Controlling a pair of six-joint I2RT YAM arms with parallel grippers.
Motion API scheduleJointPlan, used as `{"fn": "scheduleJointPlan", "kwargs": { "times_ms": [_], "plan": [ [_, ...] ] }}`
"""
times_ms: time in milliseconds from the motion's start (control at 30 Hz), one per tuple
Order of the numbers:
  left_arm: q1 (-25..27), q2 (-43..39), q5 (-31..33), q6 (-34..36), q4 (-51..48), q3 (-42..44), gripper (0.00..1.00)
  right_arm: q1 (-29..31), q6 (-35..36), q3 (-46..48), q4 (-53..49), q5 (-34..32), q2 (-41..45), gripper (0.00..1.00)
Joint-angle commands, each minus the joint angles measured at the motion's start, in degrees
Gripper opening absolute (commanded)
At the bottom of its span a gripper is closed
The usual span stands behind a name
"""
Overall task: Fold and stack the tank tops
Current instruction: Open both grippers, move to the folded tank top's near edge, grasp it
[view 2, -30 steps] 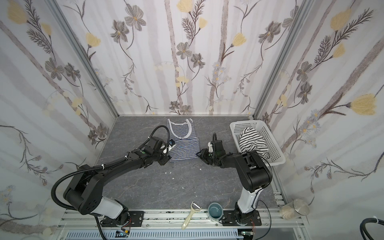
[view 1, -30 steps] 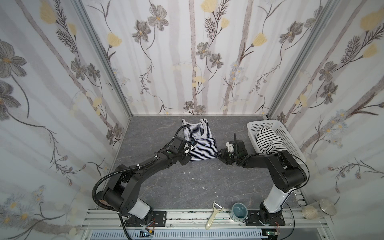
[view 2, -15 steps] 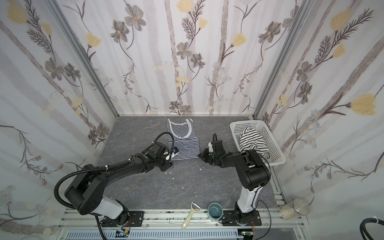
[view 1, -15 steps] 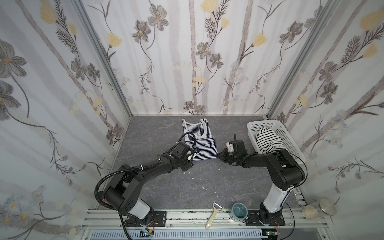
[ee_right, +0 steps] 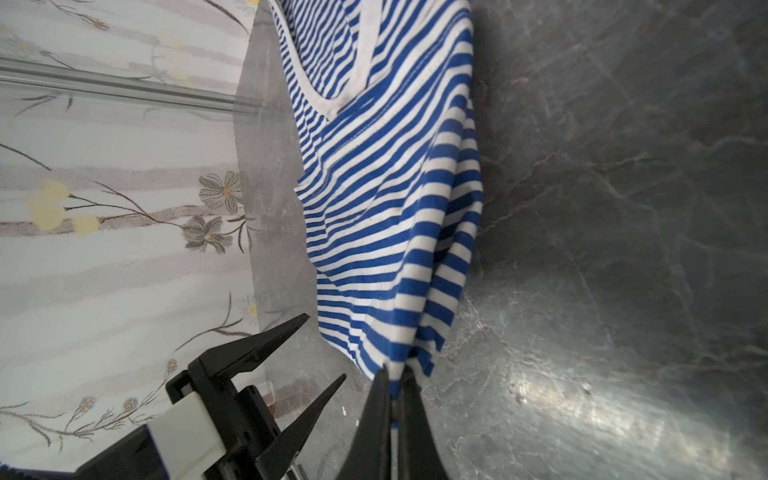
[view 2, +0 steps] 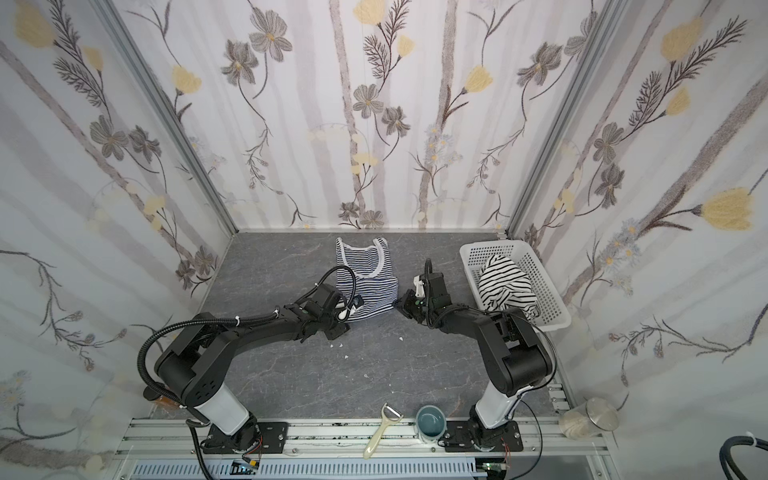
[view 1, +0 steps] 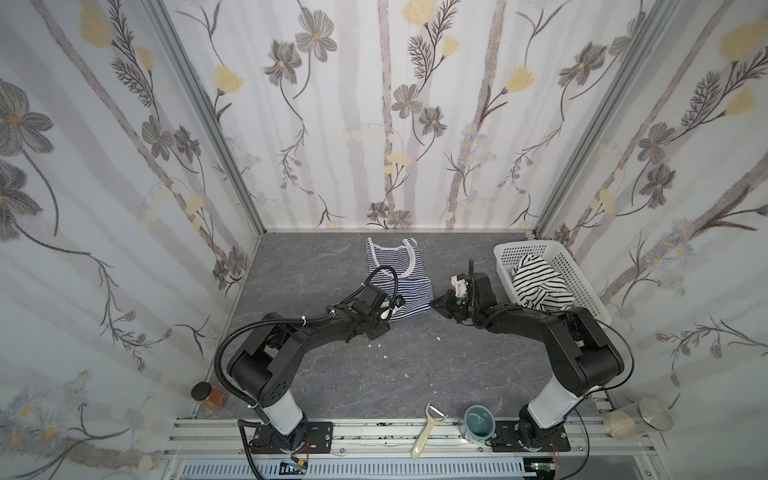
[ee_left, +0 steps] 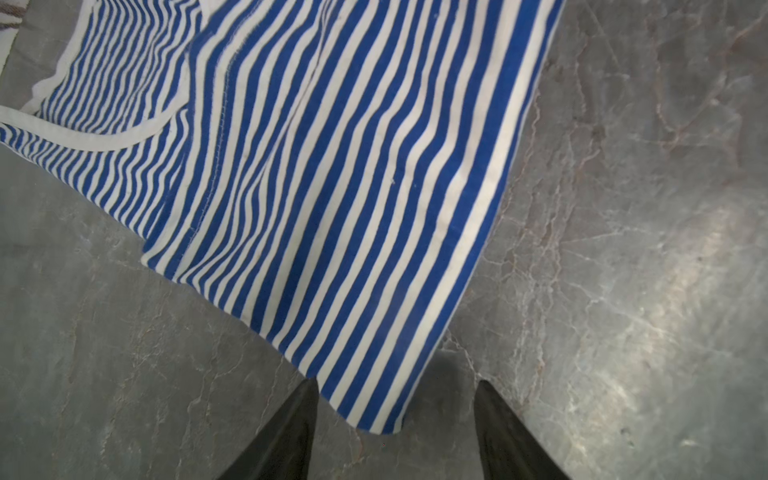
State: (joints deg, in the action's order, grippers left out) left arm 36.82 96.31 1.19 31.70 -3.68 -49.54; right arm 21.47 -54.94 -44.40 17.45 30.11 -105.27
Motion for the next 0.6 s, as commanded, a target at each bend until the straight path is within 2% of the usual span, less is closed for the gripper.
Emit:
{"fn": "scheduleJointPlan", "kwargs": {
  "times_ms": [0,300,333,467,567],
  "plan": [
    [0.1,1.5,1.7,1.3,2.4,-0.6,0.6,0.1,0.2,-0.7,-0.3,0.3,0.7,0.0],
    [0.0,3.4,2.1,2.4,2.7,0.1,0.47,-0.2,0.5,-1.9,-1.2,0.6,1.3,0.0],
    [-0.2,3.6,1.9,2.3,2.8,0.0,0.43,-0.2,0.5,-2.1,-1.2,0.7,1.3,0.0],
    [-0.3,4.4,1.0,2.5,2.7,-0.7,0.11,-0.6,0.6,-2.2,-1.3,0.9,1.0,0.0],
    [-0.2,2.9,-1.2,2.8,1.8,-0.9,0.01,-1.0,1.2,-1.9,-1.8,0.9,1.5,0.0]
  ]
}}
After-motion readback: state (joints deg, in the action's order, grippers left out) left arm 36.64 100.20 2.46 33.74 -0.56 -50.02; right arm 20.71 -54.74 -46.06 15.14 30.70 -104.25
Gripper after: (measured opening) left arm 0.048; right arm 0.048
